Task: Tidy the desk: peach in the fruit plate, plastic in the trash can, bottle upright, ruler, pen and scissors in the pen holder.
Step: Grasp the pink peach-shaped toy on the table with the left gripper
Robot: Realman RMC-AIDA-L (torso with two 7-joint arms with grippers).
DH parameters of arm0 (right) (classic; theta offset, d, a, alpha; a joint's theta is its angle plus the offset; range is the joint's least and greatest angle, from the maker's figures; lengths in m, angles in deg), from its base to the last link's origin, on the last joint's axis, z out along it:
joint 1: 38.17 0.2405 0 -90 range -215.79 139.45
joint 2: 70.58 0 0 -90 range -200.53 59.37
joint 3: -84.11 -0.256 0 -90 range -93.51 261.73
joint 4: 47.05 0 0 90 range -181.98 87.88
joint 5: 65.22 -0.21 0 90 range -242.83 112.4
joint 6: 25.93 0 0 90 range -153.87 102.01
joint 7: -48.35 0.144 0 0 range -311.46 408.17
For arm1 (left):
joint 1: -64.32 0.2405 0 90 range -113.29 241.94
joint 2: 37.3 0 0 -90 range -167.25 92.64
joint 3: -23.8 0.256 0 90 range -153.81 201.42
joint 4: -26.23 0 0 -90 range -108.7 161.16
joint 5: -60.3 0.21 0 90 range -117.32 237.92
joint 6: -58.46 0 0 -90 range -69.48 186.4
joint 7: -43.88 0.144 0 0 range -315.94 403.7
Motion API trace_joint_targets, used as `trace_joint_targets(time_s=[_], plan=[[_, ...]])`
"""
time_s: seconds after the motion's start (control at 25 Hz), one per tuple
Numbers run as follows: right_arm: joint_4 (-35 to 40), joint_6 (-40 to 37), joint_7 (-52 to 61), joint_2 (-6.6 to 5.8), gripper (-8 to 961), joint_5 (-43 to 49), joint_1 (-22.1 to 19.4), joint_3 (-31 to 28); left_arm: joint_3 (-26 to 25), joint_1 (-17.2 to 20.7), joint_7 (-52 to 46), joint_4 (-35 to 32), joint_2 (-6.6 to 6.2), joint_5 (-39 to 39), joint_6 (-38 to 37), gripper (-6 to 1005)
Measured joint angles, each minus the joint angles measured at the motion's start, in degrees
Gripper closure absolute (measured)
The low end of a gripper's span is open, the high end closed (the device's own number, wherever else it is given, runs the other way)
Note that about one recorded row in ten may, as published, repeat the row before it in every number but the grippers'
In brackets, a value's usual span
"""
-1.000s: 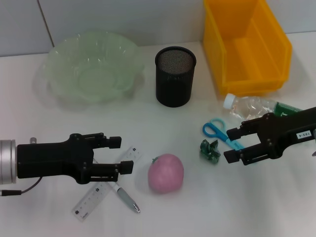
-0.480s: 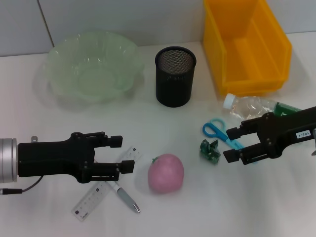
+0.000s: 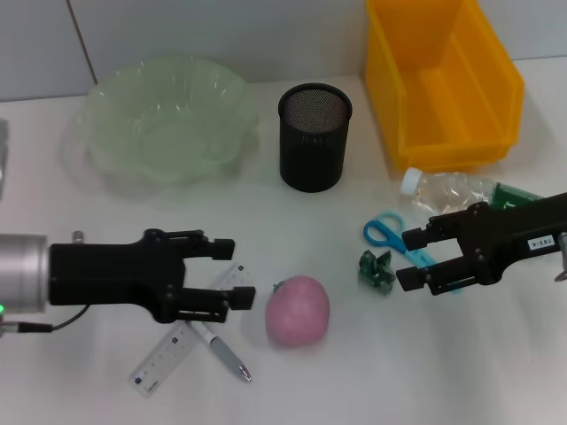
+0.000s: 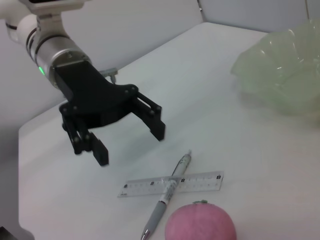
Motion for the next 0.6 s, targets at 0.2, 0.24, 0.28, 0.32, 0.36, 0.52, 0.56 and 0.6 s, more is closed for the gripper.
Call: trace_joint_targets(time_s=[0.2, 0.24, 0.28, 0.32, 0.36, 0.52, 0.56, 0.6], plan=[[0.0, -0.3, 0.2, -0.03, 208, 0.3, -0.5, 0.0, 6.8, -2.4, -0.3, -1.2, 0.2, 0.4, 4.0, 187], [0.0, -0.3, 0.4, -0.13, 208, 0.3, -0.6, 0.0, 12.3, -3.4, -0.4, -2.7, 0.38, 0.4, 7.4, 187], [0.0, -0.3, 0.6, -0.23, 208, 0.3, -0.7, 0.0, 13.8, -3.7, -0.4, -3.2, 0.42, 0.4, 8.6, 188], [0.0, -0.3, 0.8, -0.29, 208, 0.3, -0.7, 0.0, 15.3, -4.0, -0.5, -3.6, 0.45, 0.4, 9.5, 188], [0.0, -0.3, 1.1, -0.39, 207, 0.3, -0.8, 0.0, 16.9, -4.3, -0.5, -4.1, 0.48, 0.3, 10.4, 188], [-0.1, -0.1, 2.1, -0.58, 207, 0.4, -0.9, 0.0, 24.3, -6.3, -1.8, -5.6, 0.55, 0.3, 14.4, 188], [-0.1, -0.1, 2.4, -0.62, 207, 0.4, -0.9, 0.0, 25.9, -6.6, -2.3, -5.9, 0.56, 0.3, 15.4, 188], [-0.2, 0.0, 2.6, -0.65, 207, 0.4, -0.9, 0.0, 27.4, -7.0, -2.9, -6.3, 0.56, 0.6, 16.5, 188]])
